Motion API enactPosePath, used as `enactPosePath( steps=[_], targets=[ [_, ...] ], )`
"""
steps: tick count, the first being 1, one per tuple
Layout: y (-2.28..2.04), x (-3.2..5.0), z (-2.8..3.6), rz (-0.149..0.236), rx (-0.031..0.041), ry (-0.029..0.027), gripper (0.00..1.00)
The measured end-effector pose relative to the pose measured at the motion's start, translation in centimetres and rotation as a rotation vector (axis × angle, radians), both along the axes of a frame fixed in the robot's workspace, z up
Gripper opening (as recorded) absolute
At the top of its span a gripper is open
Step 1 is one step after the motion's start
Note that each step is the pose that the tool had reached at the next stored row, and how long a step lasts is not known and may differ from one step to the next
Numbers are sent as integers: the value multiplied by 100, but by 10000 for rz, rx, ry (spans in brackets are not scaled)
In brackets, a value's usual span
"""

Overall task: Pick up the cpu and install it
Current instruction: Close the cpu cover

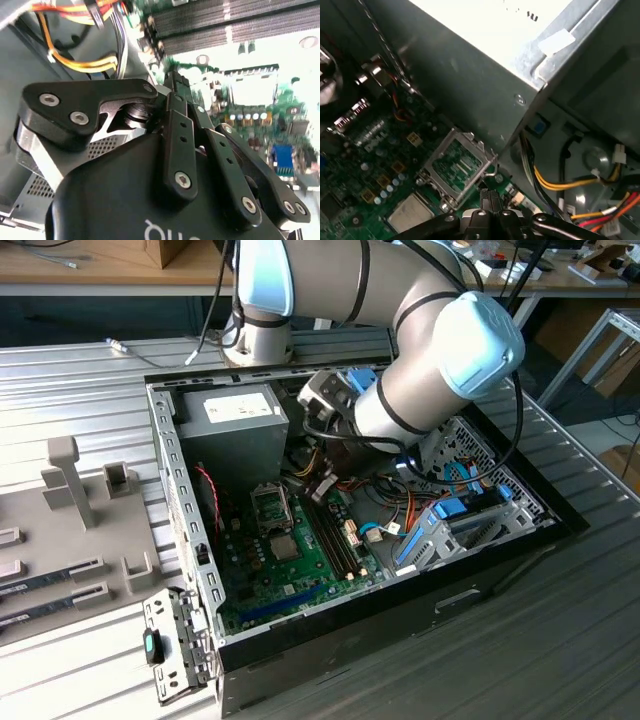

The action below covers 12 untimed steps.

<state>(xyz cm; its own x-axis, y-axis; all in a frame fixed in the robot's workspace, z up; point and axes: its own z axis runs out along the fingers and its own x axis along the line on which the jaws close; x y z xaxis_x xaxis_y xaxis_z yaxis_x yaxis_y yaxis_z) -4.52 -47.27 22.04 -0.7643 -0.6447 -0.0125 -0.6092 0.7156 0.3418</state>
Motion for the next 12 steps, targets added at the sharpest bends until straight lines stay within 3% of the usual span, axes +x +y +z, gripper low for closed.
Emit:
enactPosePath(
  steps=[4, 5, 8, 9, 10, 12],
  targets=[
    [0, -21, 0, 3, -304, -247, 11],
    [-1, -20, 0, 3, -330, -274, 11],
    [0, -20, 0, 4, -330, -275, 11],
    [27, -22, 0, 2, -337, -274, 11],
    [135, -21, -2, 7, -355, -274, 11],
    [234, -21, -5, 11, -359, -276, 11]
  ],
)
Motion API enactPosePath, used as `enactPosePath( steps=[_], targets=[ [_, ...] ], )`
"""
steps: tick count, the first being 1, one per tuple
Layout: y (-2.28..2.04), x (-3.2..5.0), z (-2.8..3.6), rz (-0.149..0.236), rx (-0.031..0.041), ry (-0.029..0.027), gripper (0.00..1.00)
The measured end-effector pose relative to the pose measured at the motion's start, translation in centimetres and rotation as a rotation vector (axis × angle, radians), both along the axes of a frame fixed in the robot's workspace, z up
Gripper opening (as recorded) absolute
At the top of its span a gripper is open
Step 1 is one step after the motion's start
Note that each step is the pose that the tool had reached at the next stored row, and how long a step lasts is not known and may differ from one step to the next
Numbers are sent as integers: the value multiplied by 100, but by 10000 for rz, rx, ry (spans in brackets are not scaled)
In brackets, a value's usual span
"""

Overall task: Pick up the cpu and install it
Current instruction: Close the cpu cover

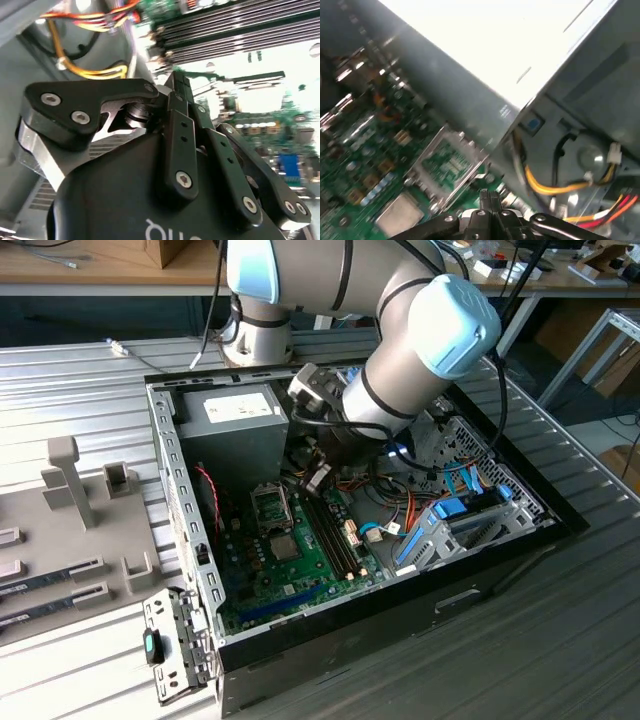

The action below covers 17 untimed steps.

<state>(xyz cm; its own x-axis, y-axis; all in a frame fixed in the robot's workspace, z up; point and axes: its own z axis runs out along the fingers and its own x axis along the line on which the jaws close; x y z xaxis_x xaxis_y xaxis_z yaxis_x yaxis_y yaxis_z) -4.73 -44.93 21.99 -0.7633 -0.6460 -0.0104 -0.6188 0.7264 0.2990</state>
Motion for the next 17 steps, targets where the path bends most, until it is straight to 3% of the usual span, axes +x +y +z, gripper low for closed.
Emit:
enactPosePath(
  steps=[1, 6, 8, 11, 17],
  targets=[
    [49, -1, -3, 14, -1, 1, 11],
    [123, -10, -31, 419, 17, 1, 11],
    [152, -10, -48, 428, 78, -1, 11],
    [164, -45, -76, 431, 175, -3, 11],
    [164, -109, -162, 436, 288, -6, 11]
  ],
)
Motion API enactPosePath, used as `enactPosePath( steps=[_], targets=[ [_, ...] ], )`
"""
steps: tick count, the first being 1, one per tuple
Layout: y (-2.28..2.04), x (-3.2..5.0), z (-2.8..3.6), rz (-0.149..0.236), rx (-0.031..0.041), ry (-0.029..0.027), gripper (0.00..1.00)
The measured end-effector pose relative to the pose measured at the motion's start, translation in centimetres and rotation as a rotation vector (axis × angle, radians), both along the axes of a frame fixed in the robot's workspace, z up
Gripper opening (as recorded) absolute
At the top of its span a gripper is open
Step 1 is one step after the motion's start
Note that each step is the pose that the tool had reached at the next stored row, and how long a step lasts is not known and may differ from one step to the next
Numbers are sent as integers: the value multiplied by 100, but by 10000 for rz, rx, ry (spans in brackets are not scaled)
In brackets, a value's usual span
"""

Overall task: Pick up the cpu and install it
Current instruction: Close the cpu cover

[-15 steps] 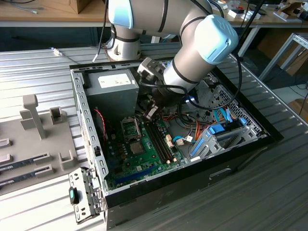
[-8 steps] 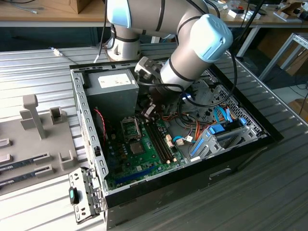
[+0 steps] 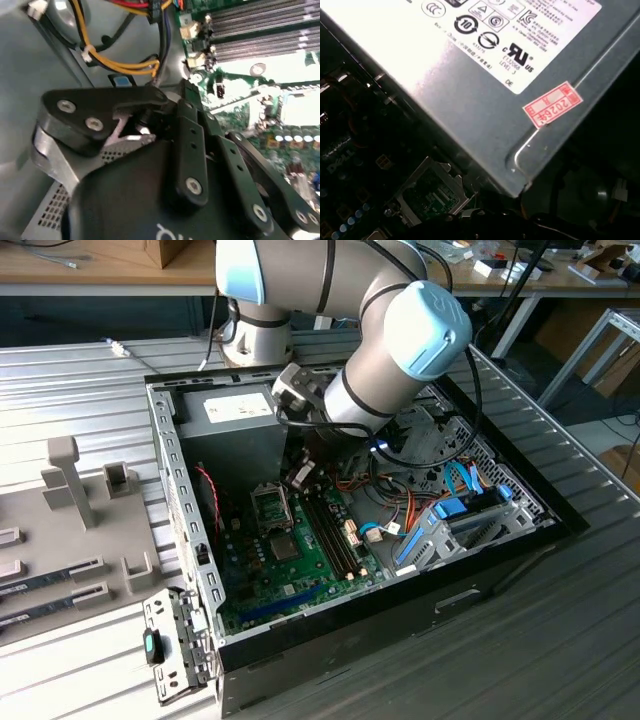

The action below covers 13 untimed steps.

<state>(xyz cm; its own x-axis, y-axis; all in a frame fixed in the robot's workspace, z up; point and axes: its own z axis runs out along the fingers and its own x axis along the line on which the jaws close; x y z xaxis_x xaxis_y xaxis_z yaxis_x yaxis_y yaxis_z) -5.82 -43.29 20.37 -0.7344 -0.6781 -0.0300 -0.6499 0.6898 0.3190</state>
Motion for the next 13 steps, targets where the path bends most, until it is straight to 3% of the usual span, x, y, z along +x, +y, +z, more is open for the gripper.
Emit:
enactPosePath(
  steps=[7, 13],
  targets=[
    [-21, -54, -7, -1, 59, -5, 11],
    [-50, -57, 35, -1, 133, -6, 11]
  ],
)
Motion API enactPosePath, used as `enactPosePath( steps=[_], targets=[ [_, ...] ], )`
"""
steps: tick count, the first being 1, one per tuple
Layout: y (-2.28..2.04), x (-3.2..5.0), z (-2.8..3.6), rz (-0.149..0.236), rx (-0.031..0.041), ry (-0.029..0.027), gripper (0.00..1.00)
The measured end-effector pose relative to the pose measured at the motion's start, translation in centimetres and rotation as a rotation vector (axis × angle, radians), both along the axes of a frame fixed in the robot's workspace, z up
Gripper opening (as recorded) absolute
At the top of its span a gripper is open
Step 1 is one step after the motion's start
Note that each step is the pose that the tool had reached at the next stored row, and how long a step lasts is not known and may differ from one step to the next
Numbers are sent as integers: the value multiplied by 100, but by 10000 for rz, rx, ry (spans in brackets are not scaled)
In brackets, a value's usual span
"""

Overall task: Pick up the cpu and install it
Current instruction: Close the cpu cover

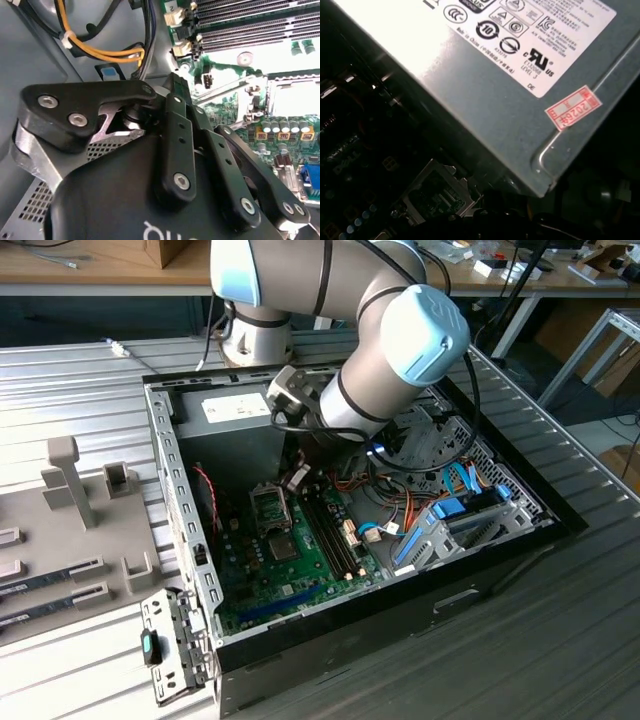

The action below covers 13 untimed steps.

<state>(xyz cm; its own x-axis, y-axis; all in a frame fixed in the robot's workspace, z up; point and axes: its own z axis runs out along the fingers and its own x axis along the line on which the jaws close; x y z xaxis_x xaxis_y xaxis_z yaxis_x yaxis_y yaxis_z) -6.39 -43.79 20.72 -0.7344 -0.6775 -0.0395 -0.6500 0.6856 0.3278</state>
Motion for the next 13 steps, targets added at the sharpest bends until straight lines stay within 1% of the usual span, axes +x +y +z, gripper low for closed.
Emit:
enactPosePath(
  steps=[5, 6, 9, 10, 11, 12, 13],
  targets=[
    [-29, 0, 26, 0, 70, 0, 11],
    [-43, 0, 31, 0, 104, 0, 11],
    [-61, 0, 59, -1, 165, 0, 11],
    [-86, 1, 134, 1, 268, 0, 11],
    [-110, 0, 175, 0, 349, -1, 11],
    [-163, 0, 184, 0, 472, 0, 11],
    [-198, 0, 209, 1, 642, 0, 11]
  ],
)
